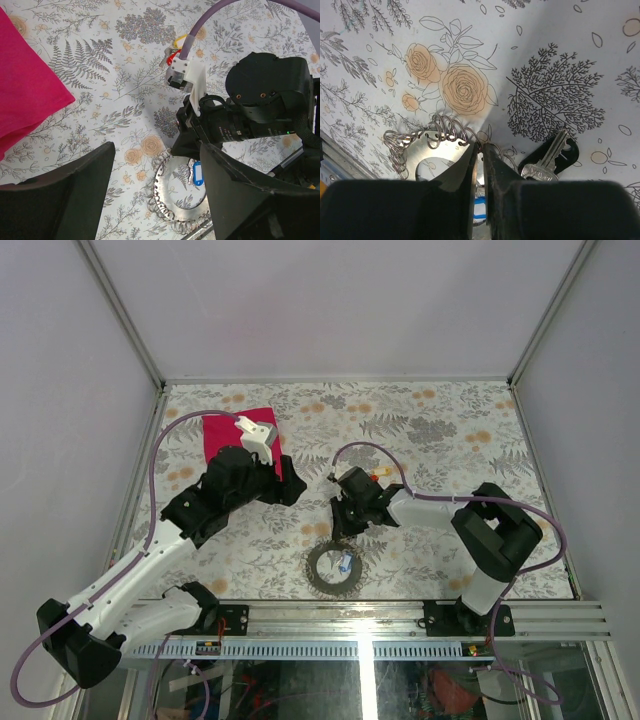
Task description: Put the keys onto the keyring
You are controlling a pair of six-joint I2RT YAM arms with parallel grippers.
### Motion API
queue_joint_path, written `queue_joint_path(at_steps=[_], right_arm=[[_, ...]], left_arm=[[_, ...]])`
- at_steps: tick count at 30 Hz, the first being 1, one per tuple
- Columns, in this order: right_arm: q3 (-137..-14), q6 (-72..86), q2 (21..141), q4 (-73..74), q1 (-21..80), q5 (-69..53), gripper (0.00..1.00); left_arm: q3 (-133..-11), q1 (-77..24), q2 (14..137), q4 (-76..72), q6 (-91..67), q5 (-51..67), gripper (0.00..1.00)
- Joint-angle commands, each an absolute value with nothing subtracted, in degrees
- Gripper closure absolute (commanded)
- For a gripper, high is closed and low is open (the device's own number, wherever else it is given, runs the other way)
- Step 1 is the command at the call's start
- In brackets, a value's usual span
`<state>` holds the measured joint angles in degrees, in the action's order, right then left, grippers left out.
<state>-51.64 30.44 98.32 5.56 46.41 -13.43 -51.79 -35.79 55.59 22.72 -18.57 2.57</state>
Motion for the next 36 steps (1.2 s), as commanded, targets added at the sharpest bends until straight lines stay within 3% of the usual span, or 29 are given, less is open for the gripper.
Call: queue_joint_path(at_steps=[1, 6, 28, 36], right_arm=[[-51.26, 28.68, 98.55, 2.28, 46.04, -15.62, 0.89], [-49.21, 27.48, 95.77, -1.15, 46.05, -16.44, 1.00], [-37.20, 13.27, 66.23, -20.94, 46.05, -17.64, 1.00], [-32.87, 6.40, 56.54, -31.40, 46.04, -17.71, 1.00]], left_arm=[[-53.85, -35.44, 55.11, 21.36, -17.93, 2.81, 0.30], [-53.81, -35.44, 54.98, 21.28, -18.02, 2.77, 0.30], [-52.04, -35.38, 49.81, 13.01, -10.47, 15.59, 0.28], [-47.68, -35.43, 46.25, 2.83, -9.14, 16.91, 0.30]])
